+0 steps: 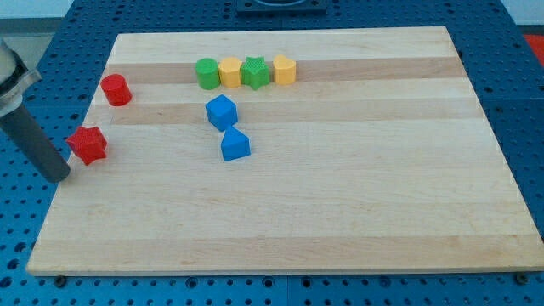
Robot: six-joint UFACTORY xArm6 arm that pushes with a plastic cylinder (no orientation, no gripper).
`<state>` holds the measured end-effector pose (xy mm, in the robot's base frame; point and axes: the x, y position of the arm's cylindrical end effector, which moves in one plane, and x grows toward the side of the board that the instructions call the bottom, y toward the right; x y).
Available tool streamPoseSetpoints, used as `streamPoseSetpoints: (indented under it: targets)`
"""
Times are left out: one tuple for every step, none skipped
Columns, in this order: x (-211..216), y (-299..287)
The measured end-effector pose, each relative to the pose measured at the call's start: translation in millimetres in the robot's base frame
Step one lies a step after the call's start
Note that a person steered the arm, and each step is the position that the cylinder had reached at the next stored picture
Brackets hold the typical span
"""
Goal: Move the red star to the left side of the blue cube
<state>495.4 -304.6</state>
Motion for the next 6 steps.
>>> streamPoseSetpoints:
  targets:
    - [-27.2,15.6]
    - [-40.5,71.2]
    - [-40.6,128.9]
    - [-40.6,99.4]
    - [-40.6,53.3]
    - [-53.0,35.9]
